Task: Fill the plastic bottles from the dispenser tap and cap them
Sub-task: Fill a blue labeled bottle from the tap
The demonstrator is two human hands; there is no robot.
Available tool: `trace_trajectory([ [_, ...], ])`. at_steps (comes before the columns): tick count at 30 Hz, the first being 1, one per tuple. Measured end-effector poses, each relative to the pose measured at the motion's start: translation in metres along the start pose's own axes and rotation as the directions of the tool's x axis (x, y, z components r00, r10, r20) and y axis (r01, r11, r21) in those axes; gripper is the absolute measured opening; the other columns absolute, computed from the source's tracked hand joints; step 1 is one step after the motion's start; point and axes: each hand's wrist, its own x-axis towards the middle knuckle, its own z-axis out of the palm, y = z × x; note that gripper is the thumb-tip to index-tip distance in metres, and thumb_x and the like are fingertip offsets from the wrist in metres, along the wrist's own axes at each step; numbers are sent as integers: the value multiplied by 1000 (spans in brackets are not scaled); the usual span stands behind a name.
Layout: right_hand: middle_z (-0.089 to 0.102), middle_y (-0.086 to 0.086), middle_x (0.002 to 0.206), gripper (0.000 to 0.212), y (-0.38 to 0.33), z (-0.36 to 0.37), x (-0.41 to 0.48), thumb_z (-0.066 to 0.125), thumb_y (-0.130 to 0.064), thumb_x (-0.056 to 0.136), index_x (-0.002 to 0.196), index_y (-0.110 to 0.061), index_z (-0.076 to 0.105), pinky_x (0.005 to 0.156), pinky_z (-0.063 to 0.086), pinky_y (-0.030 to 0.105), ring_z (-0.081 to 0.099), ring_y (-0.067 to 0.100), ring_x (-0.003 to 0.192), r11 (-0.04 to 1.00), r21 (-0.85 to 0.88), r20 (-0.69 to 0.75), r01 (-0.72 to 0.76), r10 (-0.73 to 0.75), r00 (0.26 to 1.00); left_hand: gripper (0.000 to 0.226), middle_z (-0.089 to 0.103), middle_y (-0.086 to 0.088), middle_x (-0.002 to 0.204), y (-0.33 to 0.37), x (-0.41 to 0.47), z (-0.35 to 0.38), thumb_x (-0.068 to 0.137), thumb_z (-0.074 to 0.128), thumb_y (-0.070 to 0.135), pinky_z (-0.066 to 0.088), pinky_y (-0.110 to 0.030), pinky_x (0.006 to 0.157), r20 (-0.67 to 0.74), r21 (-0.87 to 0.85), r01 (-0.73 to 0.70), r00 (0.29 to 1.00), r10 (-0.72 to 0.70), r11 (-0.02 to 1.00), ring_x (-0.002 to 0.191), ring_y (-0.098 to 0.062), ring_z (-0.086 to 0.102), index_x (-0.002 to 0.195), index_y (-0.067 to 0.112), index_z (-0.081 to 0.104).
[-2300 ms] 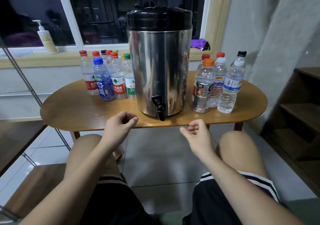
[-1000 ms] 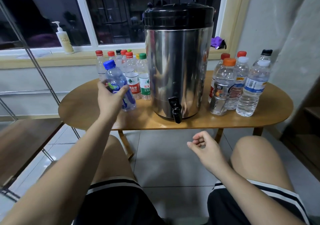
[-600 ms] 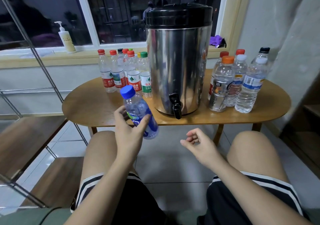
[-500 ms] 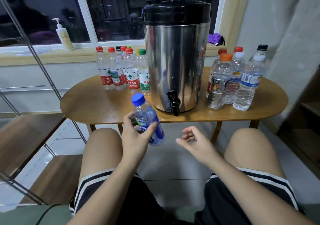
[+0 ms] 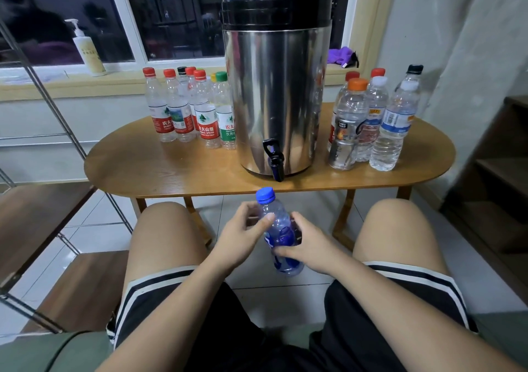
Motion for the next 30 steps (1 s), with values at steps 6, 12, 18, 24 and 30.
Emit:
trace_trajectory([
  [6,71,-18,118,69,6,0,0,92,-53,79,134,-41,53,80,51,21,66,1,103,985,-173,49,3,5,999,35,69,25,135,-4,5,-17,109,65,37,51,-28,106,-70,39,-109,991,112,993,129,2,62,144,40,62],
  [12,67,-16,123,77,15,-1,5,93,-56,73,137,-40,53,93,57,35,65,11,110,967,-255,13,15,-12,1000,33,67,20,132,-15,9,-25,110,64,31,50,-27,105,27,235,-200,980,199,951,128,0,60,141,39,70],
  [18,59,-25,125,80,16,-1,6,97,-51,70,136,-45,52,95,59,36,62,7,113,957,-287,-74,41,-65,995,15,66,6,97,-19,13,-23,99,74,51,50,-26,79,-126,261,-119,980,156,958,91,-12,62,106,37,76],
  [24,59,-24,131,83,17,3,9,96,-53,71,139,-47,49,100,59,43,60,12,119,949,-313,-74,37,-63,995,56,70,5,83,-23,17,-18,88,59,82,57,-41,72,-214,290,-41,971,106,956,80,-16,66,87,28,67],
  [30,60,-23,125,78,19,-1,9,96,-46,73,136,-43,52,94,59,35,62,10,114,958,-288,-119,8,-44,992,46,64,24,135,-8,11,-14,101,70,54,48,-17,94,-66,195,-76,994,90,978,125,6,60,142,36,60],
])
